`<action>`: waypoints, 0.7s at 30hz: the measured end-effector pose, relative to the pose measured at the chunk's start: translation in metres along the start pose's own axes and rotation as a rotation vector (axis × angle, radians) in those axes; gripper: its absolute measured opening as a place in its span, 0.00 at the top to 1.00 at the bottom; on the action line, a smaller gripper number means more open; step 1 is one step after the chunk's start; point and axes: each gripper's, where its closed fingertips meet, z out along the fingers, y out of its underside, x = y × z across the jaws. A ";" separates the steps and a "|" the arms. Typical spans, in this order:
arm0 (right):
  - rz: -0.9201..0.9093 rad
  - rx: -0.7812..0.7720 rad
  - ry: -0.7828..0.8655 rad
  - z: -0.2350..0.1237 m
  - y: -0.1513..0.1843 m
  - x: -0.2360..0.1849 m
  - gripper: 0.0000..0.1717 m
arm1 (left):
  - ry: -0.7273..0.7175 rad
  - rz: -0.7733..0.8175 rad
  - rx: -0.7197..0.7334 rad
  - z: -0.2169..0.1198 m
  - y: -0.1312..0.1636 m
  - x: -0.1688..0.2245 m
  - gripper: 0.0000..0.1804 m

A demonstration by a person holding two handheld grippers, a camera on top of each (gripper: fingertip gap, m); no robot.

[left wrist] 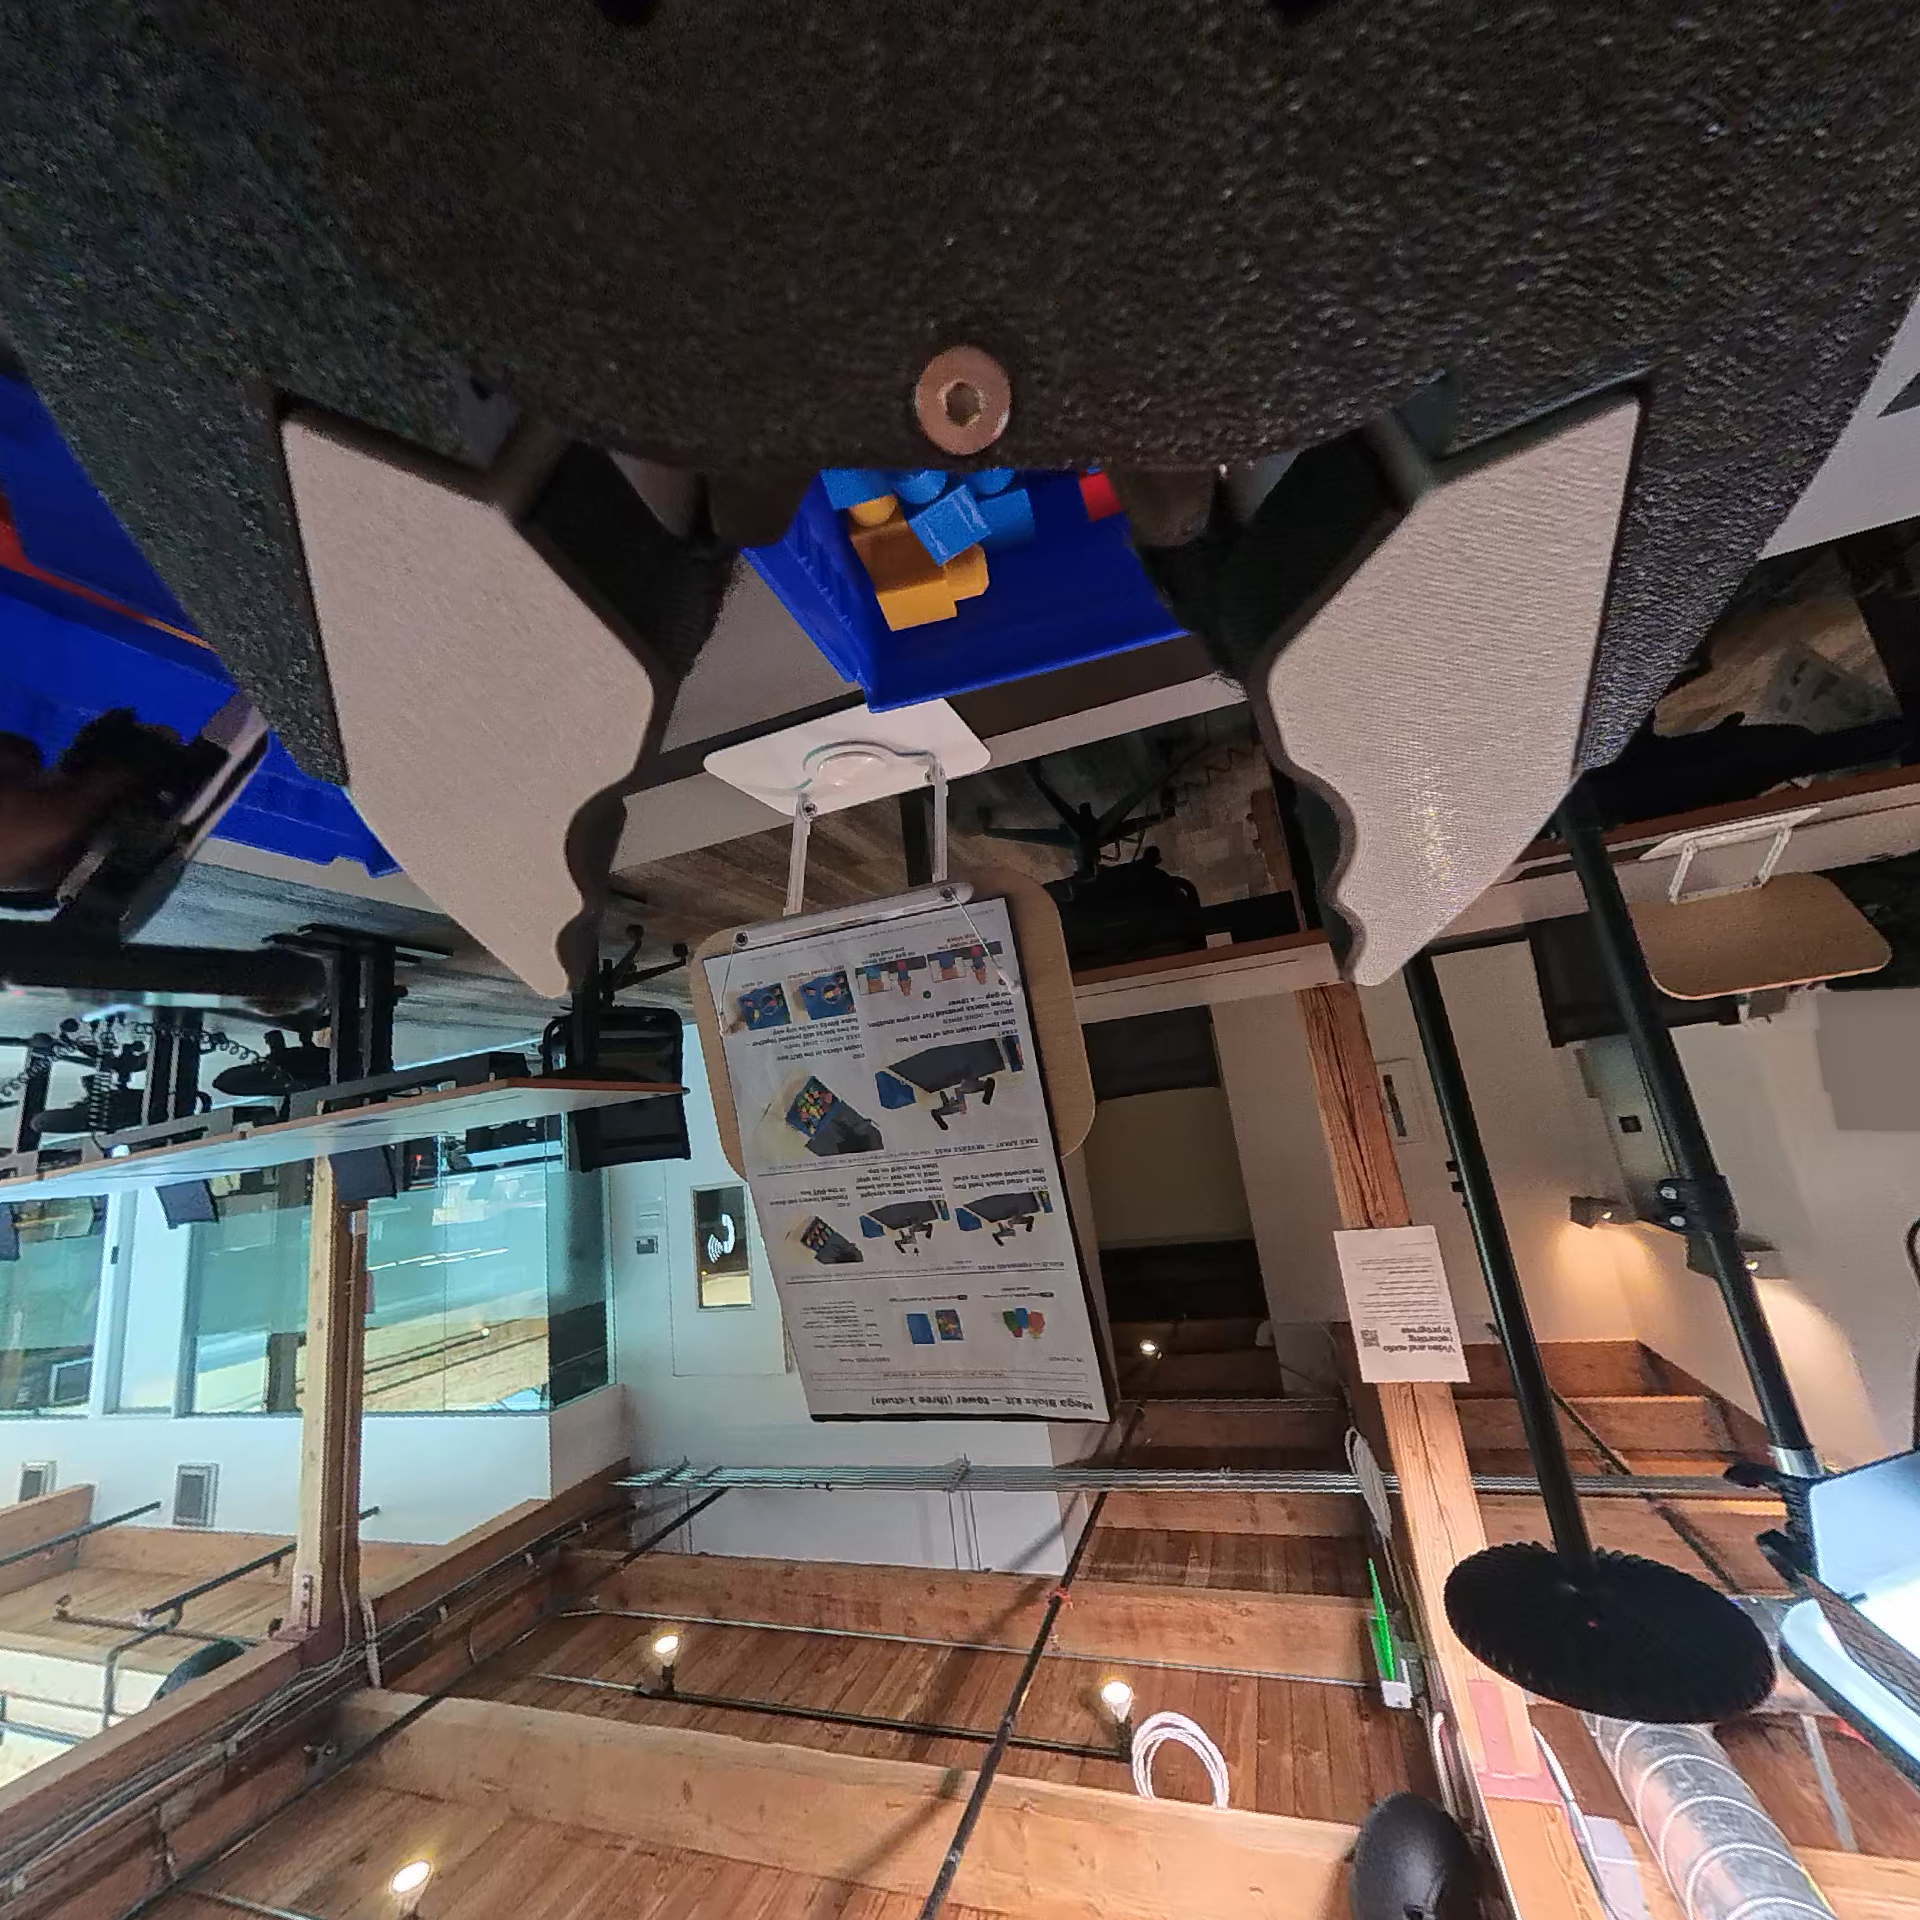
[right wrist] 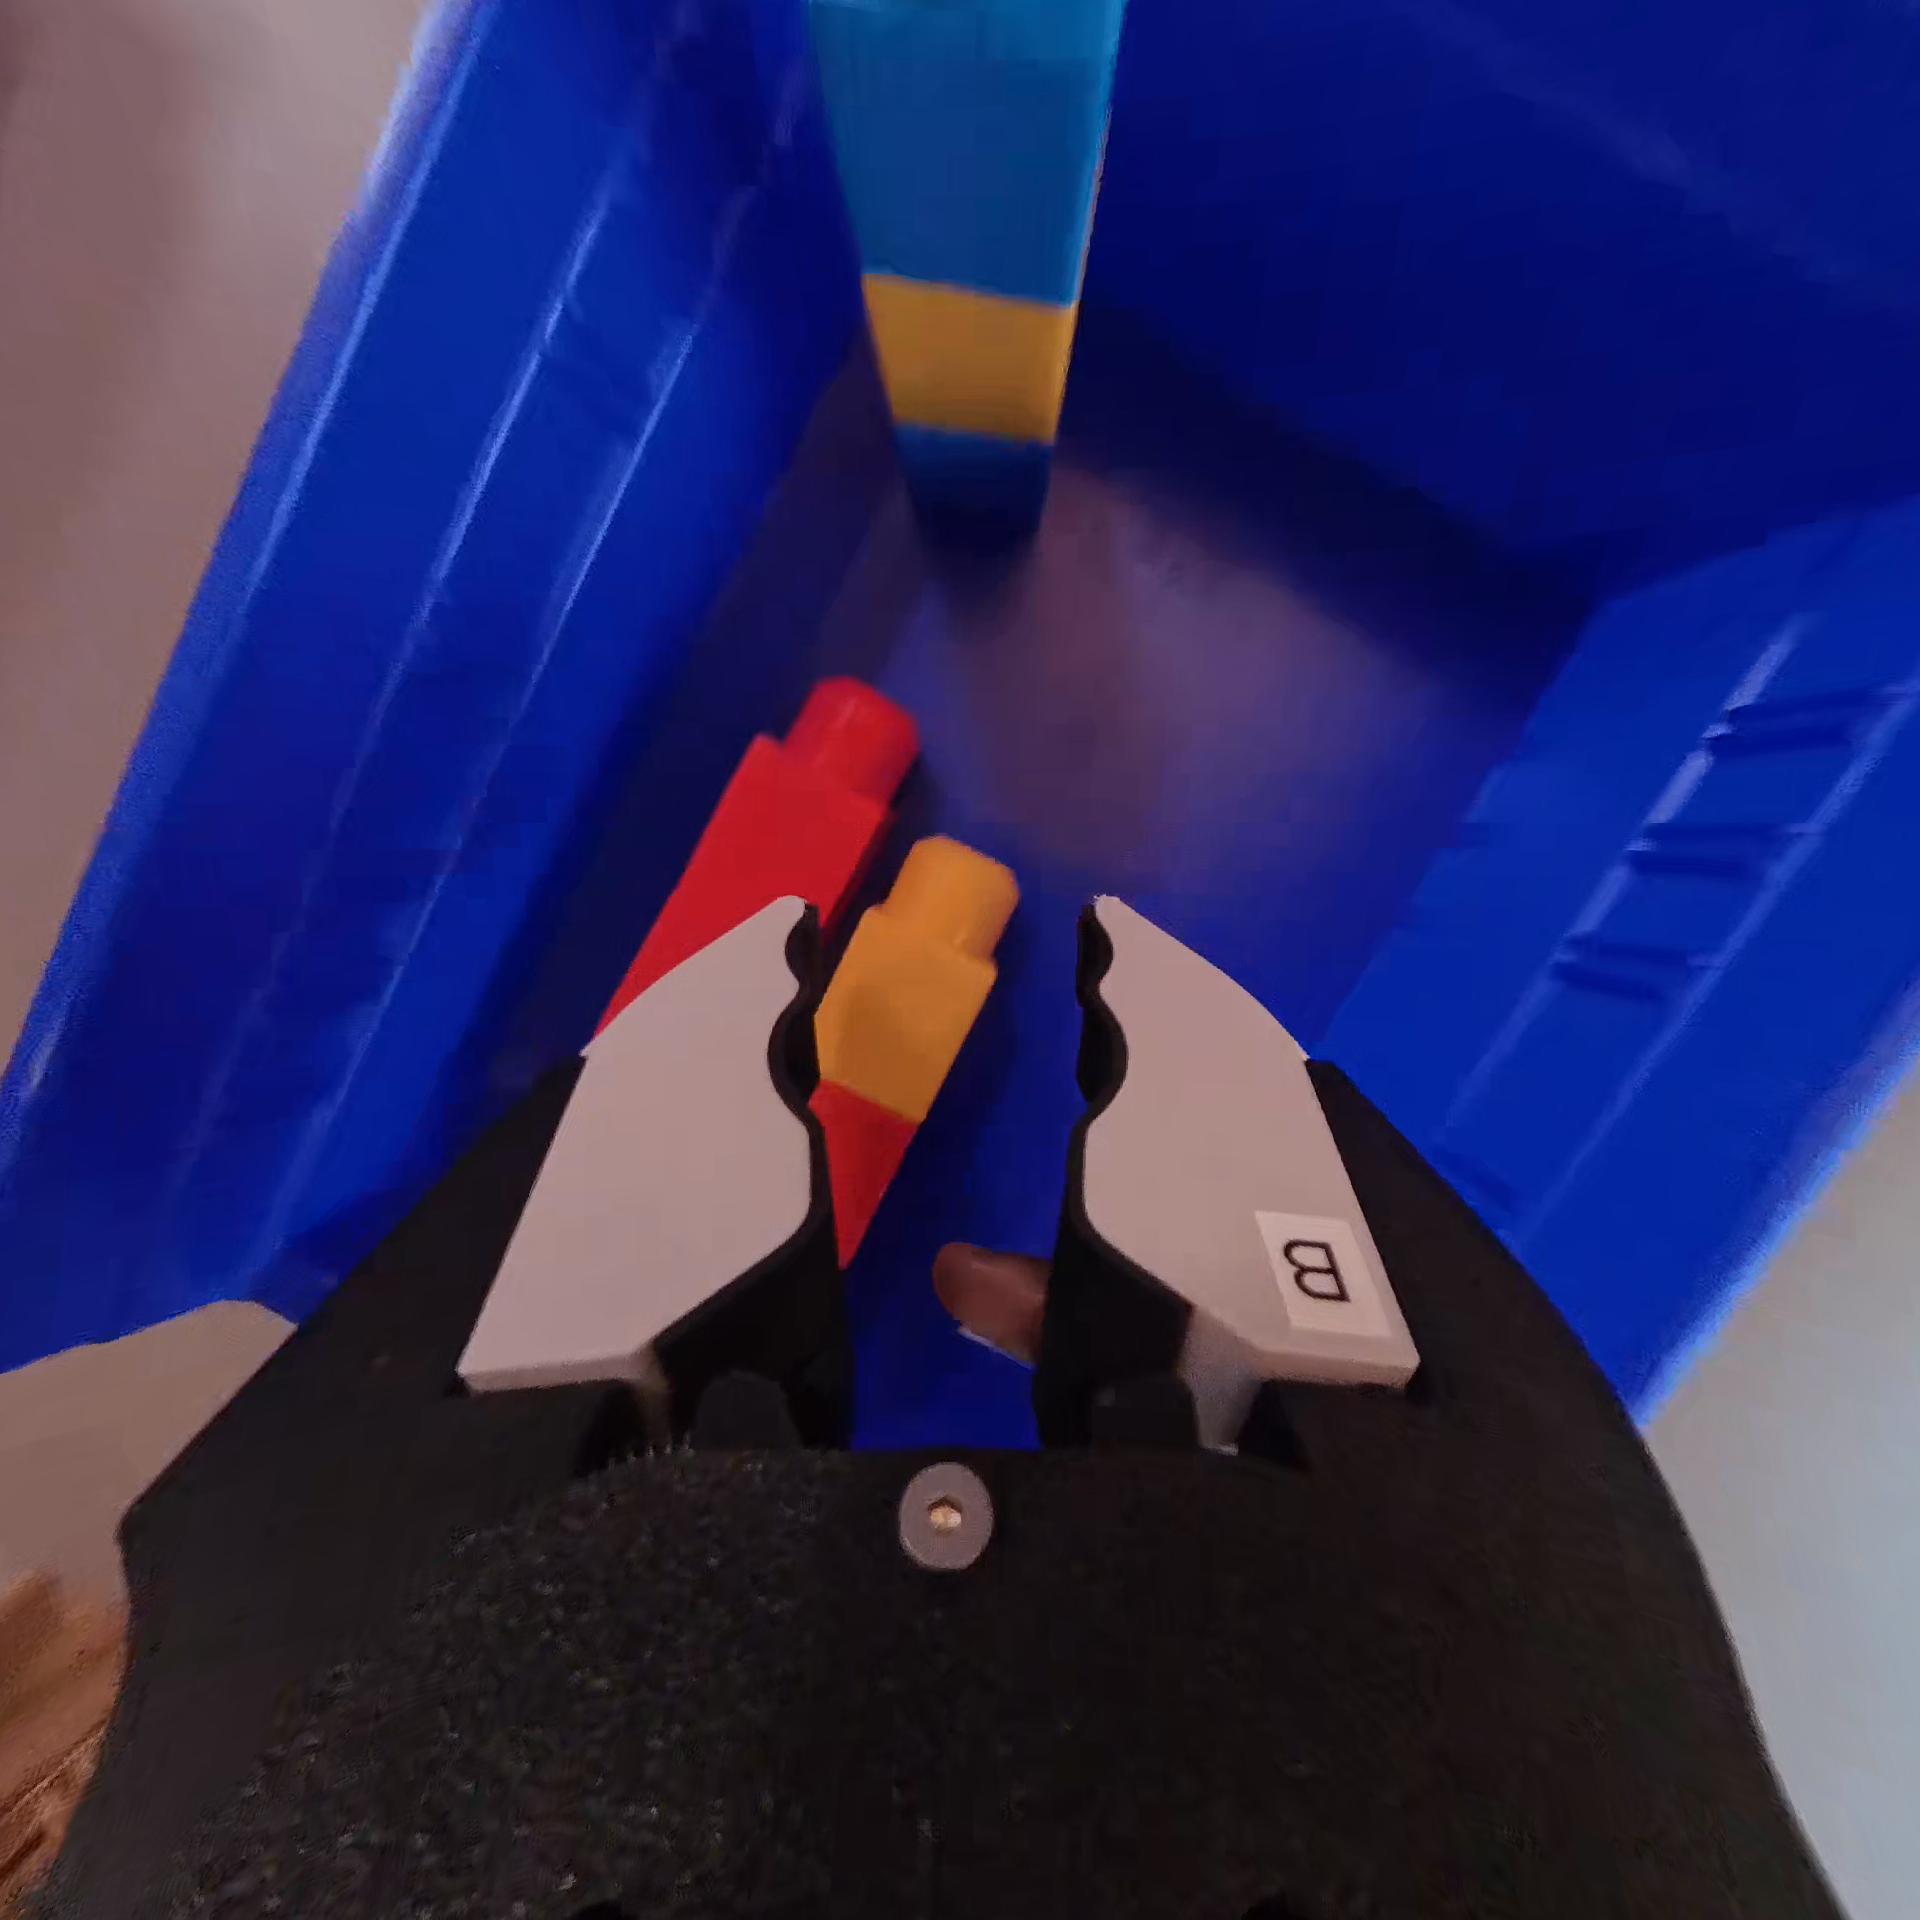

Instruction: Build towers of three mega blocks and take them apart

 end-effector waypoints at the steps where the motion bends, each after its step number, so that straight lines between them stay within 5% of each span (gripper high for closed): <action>1: 0.000 -0.018 -0.004 0.005 0.006 -0.001 0.72 | 0.006 0.002 -0.004 0.001 0.001 0.002 0.29; 11: -0.013 -0.111 0.017 0.031 0.028 0.007 0.77 | 0.030 0.010 -0.054 0.001 0.008 0.007 0.27; 21: 0.059 0.800 0.317 -0.044 -0.093 0.055 0.78 | 0.036 0.018 -0.066 0.004 0.013 0.008 0.26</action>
